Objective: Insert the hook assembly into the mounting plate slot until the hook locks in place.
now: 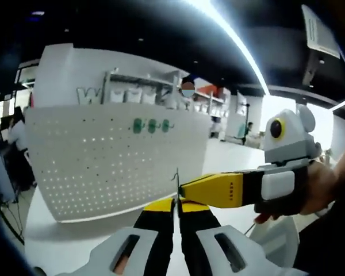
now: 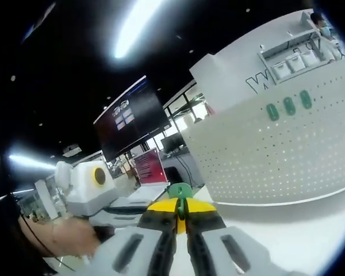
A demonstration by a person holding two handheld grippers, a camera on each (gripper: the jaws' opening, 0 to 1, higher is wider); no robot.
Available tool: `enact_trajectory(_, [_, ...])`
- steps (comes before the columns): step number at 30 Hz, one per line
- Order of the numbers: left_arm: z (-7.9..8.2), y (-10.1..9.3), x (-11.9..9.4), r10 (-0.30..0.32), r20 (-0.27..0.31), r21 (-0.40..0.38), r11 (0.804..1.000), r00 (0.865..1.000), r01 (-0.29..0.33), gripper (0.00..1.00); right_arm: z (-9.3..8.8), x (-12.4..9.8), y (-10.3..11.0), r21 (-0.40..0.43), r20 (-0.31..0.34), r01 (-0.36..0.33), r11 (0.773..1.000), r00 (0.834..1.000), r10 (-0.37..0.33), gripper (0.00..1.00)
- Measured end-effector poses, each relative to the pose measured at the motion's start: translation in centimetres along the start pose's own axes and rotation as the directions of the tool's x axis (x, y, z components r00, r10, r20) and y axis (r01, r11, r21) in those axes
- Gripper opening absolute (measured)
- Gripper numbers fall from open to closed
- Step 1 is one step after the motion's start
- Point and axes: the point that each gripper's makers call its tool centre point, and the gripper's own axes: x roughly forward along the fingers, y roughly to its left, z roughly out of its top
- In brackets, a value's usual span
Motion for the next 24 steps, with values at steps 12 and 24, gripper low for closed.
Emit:
enact_trajectory(12, [-0.7, 0.4, -0.5, 0.012, -0.017, -0.032, 0.999, 1.000, -0.012, 0.20, 0.1, 0.3, -0.4, -0.111, -0.031, -0.009, 0.994, 0.999, 0.005, 0.01])
enact_trajectory(24, [-0.8, 2.5, -1.9, 0.059, 0.035, -0.101, 0.993, 0.998, -0.055, 0.50, 0.1, -0.3, -2.2, -0.227, -0.043, 0.026, 0.973, 0.998, -0.037, 0.01])
